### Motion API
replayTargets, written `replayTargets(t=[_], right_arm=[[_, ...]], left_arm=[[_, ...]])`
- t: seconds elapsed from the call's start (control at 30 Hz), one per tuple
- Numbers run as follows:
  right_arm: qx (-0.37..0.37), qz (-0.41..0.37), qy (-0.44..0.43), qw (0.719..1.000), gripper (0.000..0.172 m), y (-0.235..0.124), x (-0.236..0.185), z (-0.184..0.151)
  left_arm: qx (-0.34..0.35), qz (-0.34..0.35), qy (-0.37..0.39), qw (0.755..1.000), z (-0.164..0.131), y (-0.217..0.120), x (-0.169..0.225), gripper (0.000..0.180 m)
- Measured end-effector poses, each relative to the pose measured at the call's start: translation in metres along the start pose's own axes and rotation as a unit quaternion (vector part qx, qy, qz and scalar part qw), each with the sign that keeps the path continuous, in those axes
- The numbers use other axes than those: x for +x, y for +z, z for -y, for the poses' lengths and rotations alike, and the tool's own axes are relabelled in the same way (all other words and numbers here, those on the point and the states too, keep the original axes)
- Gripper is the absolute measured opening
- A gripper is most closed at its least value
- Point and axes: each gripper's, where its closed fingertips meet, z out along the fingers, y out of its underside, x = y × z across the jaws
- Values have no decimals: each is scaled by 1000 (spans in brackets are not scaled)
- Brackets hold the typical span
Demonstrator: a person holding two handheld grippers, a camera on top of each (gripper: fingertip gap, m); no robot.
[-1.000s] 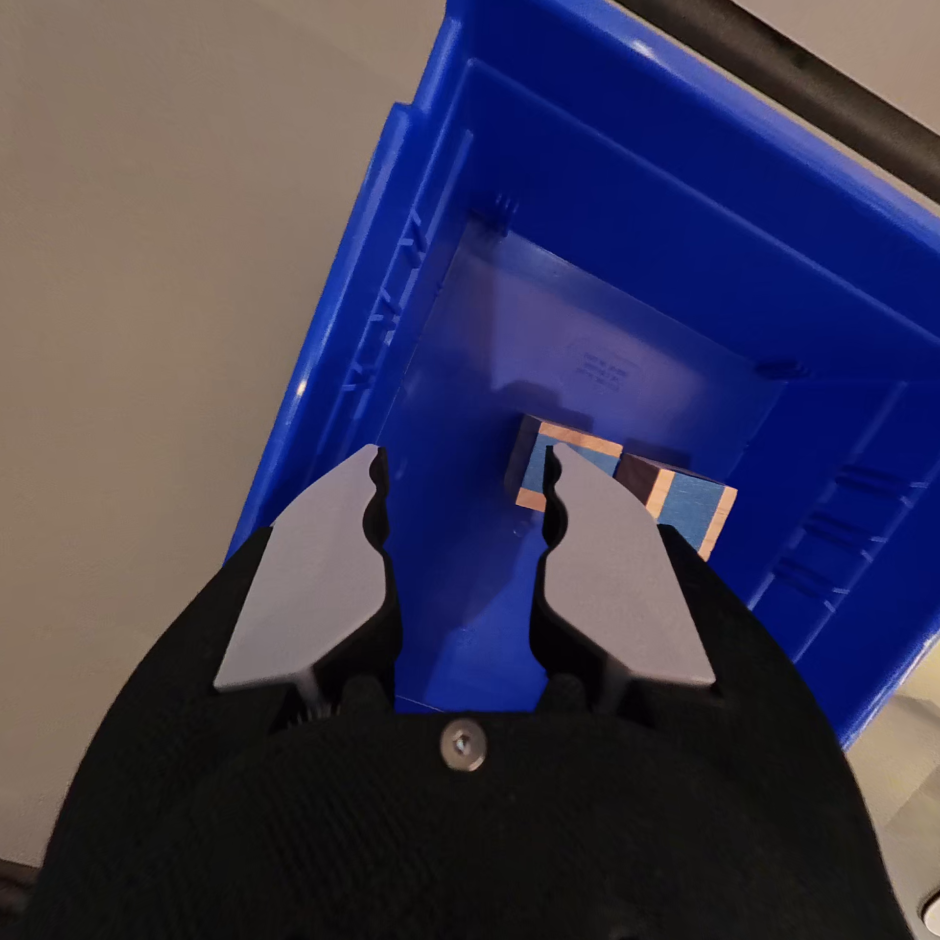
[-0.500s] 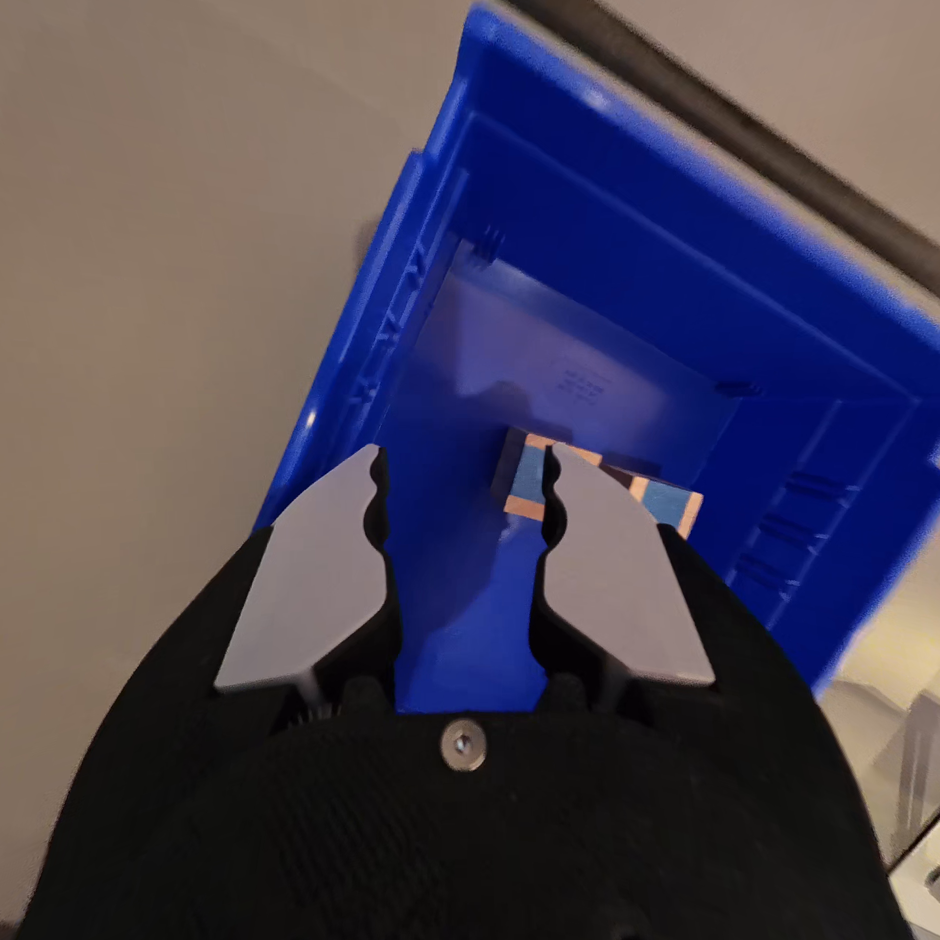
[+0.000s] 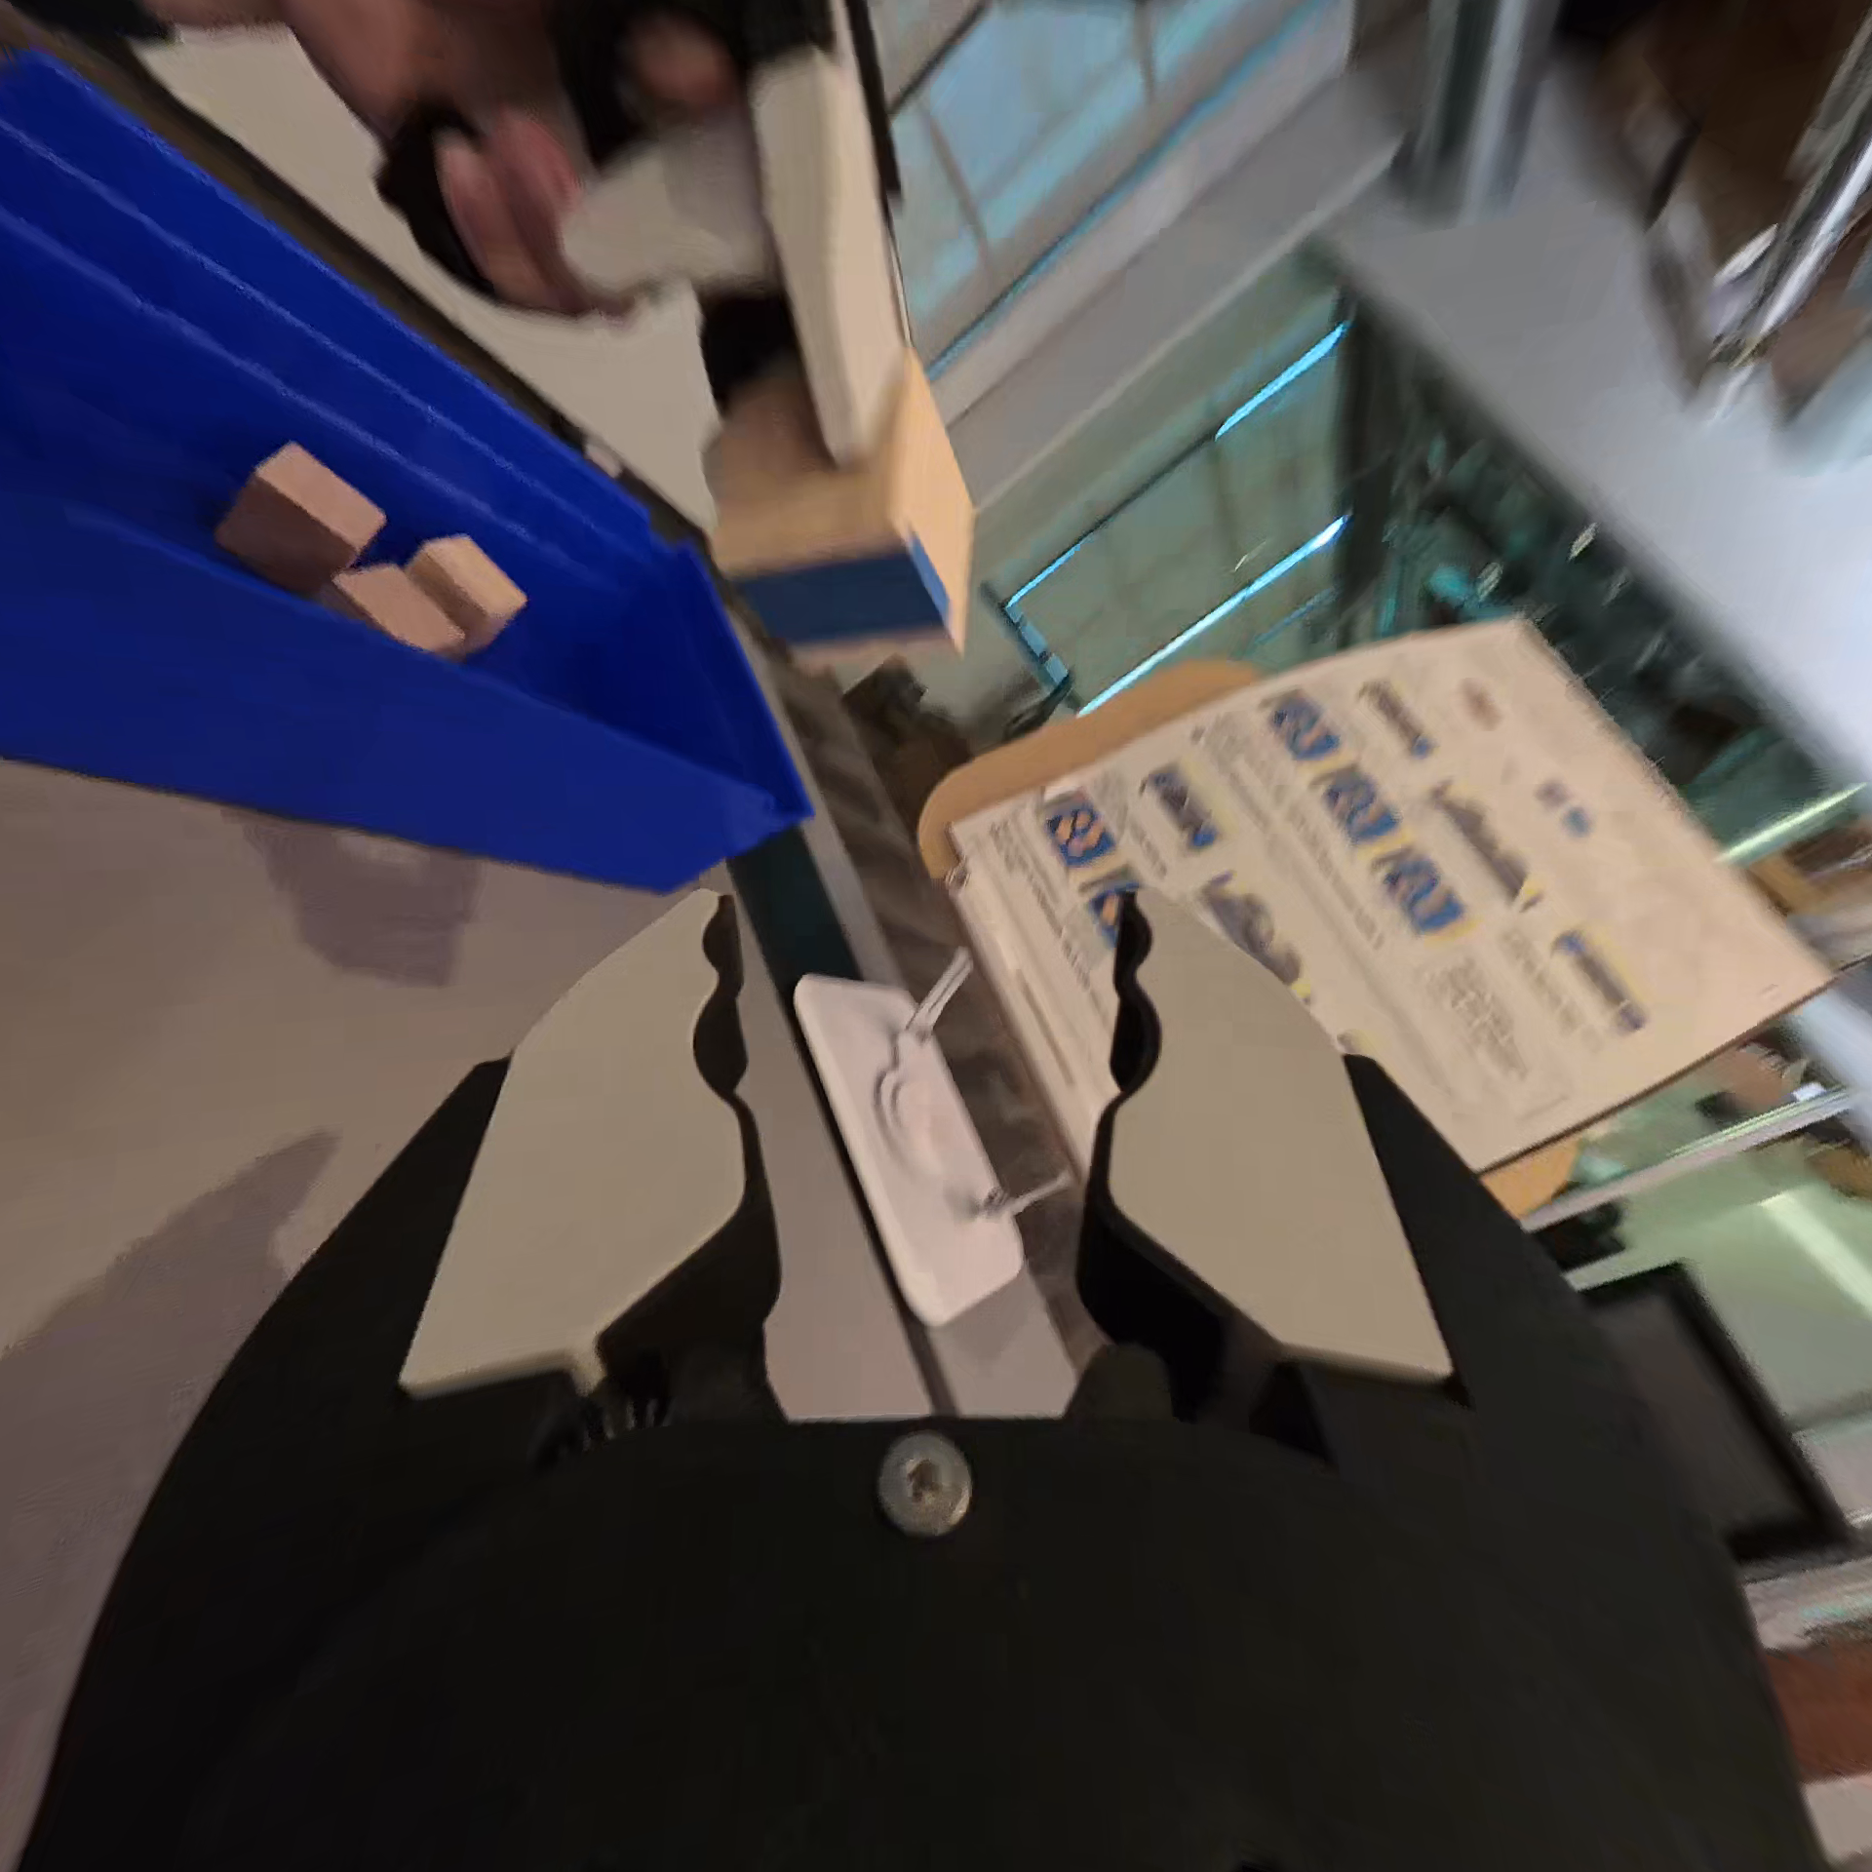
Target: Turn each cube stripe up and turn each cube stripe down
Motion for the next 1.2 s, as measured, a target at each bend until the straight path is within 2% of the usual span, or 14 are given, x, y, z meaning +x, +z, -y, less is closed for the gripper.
replayTargets(t=[0.1,0.17,0.3,0.47,0.67,0.73,0.8,0.9,0.97,1.07,1.2], right_arm=[[57,-53,-41,996,71,-6,-7,30],[59,-70,-59,994,71,-9,-6,36],[56,-69,-55,995,64,-8,-6,35],[75,-64,-76,992,45,-13,-11,42],[86,-41,-55,994,45,-18,-7,50],[81,-42,-44,995,45,-25,9,53],[50,-52,-12,997,45,-36,42,46],[-63,-46,134,988,45,-57,98,0],[-183,-16,270,945,45,-76,112,-56],[-347,35,436,830,45,-112,93,-143],[-490,68,505,708,45,-141,50,-226]], left_arm=[[15,-95,-45,994,2,21,24,46],[16,-136,-69,988,0,30,31,46],[8,-171,-85,981,-4,41,39,46],[11,-191,-81,978,-5,46,46,46],[5,-207,-81,975,-4,39,53,44],[7,-200,-71,977,-2,28,51,45],[33,-168,-56,984,7,13,43,45],[74,-133,-34,988,20,-12,36,41],[100,-132,-28,986,28,-27,38,38],[112,-107,-13,988,32,-41,36,37],[88,-32,7,996,25,-51,23,37]])
